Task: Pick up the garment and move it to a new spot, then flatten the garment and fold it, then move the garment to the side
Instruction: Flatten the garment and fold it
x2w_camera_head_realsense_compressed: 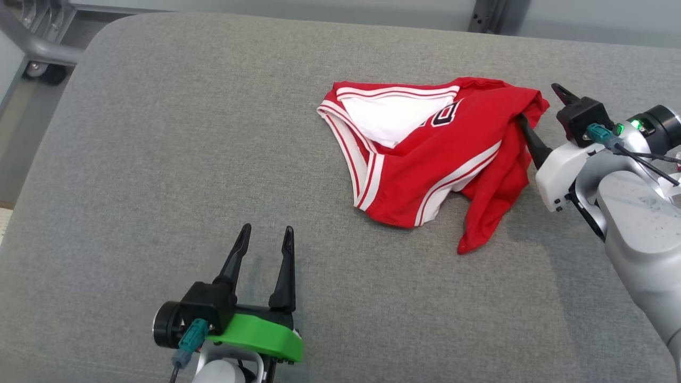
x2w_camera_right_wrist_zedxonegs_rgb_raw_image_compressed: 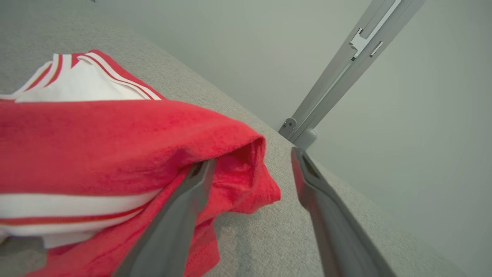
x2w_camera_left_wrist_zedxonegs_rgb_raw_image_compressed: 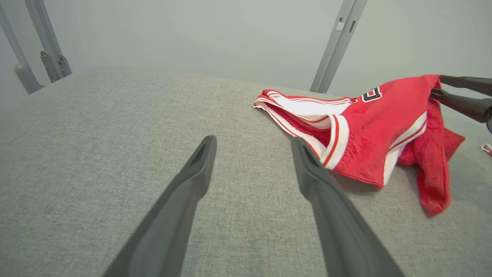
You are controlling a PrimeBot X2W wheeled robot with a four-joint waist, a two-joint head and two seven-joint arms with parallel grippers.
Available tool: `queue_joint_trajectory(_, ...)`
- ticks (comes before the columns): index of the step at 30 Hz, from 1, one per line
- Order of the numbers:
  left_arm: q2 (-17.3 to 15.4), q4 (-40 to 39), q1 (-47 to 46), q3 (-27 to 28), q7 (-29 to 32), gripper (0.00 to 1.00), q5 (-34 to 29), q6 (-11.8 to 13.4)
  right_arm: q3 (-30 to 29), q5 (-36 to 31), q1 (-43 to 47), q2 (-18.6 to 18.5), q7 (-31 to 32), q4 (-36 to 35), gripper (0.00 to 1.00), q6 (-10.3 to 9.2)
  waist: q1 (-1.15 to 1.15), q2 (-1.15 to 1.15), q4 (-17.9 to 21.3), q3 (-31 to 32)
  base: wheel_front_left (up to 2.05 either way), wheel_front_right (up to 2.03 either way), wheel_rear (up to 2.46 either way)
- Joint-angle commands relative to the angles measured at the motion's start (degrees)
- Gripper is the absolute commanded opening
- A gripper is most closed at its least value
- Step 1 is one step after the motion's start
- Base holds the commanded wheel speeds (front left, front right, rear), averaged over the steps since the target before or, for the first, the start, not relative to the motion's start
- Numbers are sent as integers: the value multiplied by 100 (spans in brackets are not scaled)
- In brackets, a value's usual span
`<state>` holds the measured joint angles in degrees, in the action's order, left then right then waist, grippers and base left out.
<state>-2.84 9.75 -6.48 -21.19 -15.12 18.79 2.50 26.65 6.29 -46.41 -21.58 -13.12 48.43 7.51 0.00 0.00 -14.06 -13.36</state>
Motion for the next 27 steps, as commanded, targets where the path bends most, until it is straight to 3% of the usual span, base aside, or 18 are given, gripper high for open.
queue_joint_trajectory(1, -11, 27, -67, -32, -1, 100, 42, -20, 53, 110, 38, -33, -76, -13, 100, -4, 0, 0, 203, 105, 0, 0, 0)
queue_joint_trajectory(7, -11, 88, -30, -69, 0, 100, -12, -39, 59, 502, 384, -77, -200, -551, 100, -4, 0, 0, 601, 283, 0, 0, 0)
queue_joint_trajectory(13, -13, 185, 62, -173, -1, 100, 58, -87, -791, 535, 1365, 185, -205, -1996, 100, -3, 0, 0, 928, 453, 0, 0, 0)
queue_joint_trajectory(19, -15, 224, 86, -115, -1, 100, 28, -71, -1861, 181, 2630, 888, -207, -3149, 100, -3, 0, 0, 1127, 563, 0, 0, 0)
queue_joint_trajectory(27, -15, 255, 188, 61, 0, 100, -48, -105, -2697, -132, 3715, 1729, -208, -3969, 100, -3, 0, 0, 1217, 674, 0, 0, 0)
